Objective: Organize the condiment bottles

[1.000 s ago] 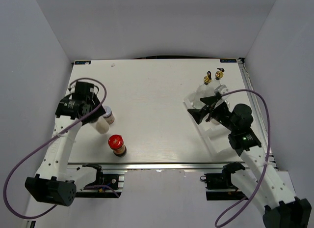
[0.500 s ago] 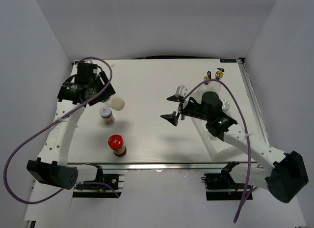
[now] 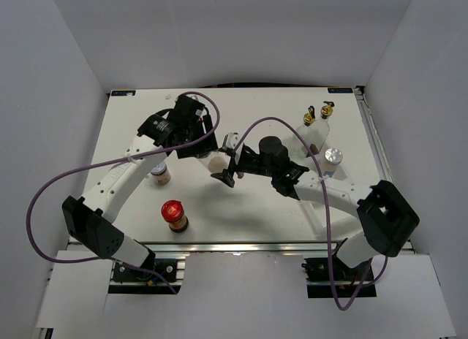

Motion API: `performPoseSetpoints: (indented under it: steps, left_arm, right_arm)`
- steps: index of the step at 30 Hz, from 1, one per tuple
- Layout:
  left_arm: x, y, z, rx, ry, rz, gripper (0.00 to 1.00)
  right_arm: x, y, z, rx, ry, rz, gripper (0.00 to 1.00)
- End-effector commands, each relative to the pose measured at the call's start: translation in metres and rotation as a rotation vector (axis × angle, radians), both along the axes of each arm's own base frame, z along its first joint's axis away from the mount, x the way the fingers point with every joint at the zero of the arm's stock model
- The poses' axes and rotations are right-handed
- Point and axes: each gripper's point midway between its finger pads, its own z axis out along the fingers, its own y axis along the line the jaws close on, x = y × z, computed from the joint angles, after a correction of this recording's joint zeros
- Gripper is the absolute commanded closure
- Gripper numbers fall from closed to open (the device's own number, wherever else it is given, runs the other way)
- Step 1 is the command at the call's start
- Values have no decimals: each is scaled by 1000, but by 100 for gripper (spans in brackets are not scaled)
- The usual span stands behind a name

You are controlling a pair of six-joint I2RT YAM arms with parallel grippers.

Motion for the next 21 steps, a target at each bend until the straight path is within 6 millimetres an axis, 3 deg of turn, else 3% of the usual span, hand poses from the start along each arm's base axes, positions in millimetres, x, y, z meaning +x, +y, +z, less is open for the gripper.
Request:
performPoseSetpoints:
  steps: [1, 4, 7, 10, 11, 14, 15, 16, 17, 21]
  left_arm:
    - [-4, -15, 43, -122, -118, -19, 100]
    - [-11, -19, 45, -147, -122, -43, 99]
    - [-14, -16, 43, -139, -119, -41, 99]
    - [-17, -18, 46, -143, -123, -47, 99]
    - [-16, -18, 47, -144, -128, -43, 95]
    - [-17, -14, 51, -144, -153, -30, 76]
    - [-18, -12, 53, -148, -162, -26, 37]
    - [-16, -13, 57, -163, -182, -22, 16]
    - [-15, -14, 59, -171, -192, -22, 5]
    - [-8, -2, 72, -186, -289, 51, 2]
  right_arm:
    - [18, 12, 34, 108, -59, -46, 11]
    - [18, 22, 29, 133, -37, -18, 11]
    - [26, 34, 40, 180, -50, -10, 12]
    - [32, 44, 42, 190, -44, -1, 18]
    - [33, 45, 43, 195, -43, -4, 22]
    - [36, 44, 41, 214, -25, -28, 48]
    - [35, 42, 50, 248, -50, -32, 56]
    - [36, 38, 53, 267, -55, -52, 69]
    - [34, 34, 43, 263, -41, -62, 75]
    - [35, 17, 48, 285, -46, -120, 77]
